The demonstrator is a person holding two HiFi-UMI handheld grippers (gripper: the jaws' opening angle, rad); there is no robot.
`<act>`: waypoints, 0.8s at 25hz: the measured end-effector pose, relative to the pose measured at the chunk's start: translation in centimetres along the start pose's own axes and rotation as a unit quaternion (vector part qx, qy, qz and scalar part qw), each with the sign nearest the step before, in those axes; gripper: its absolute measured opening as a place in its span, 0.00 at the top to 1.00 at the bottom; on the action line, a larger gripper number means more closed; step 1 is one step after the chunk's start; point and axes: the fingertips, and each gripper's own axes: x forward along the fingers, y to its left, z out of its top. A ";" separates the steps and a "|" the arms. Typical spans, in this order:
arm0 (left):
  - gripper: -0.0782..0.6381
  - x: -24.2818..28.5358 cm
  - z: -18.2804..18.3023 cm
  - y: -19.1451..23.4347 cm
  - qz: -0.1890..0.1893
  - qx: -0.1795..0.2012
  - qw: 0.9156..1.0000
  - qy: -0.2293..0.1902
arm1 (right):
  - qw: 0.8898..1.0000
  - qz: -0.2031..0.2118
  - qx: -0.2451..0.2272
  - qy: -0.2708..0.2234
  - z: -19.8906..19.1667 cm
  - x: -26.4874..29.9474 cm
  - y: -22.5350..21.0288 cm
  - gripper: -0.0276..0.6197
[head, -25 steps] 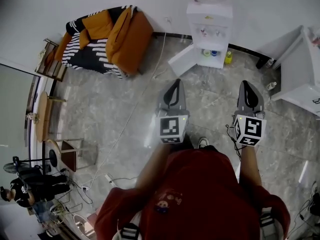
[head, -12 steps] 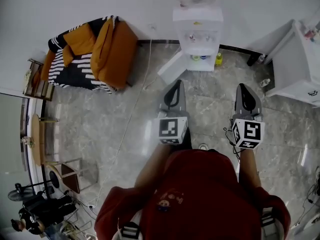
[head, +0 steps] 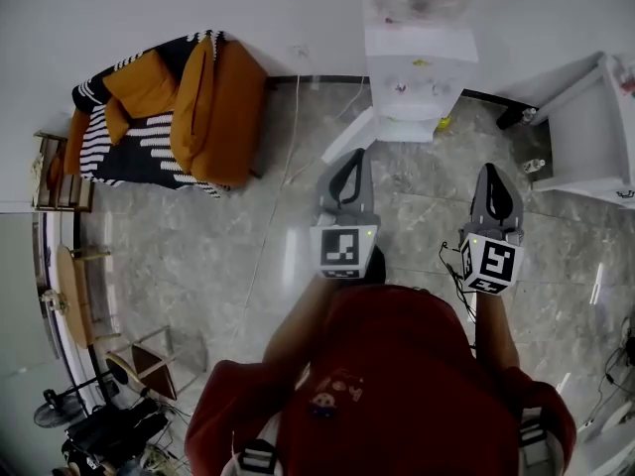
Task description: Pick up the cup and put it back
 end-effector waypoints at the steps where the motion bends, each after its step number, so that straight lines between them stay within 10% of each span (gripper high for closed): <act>1: 0.89 0.8 -0.2 1.2 -0.003 -0.001 1.000 0.001 | 1.000 0.000 -0.006 -0.002 0.3 1.2 0.7 0.95; 20: 0.89 12.0 -1.0 7.6 -0.050 -0.022 0.998 -0.034 | 0.999 -0.045 0.004 0.002 1.8 12.2 1.4 0.95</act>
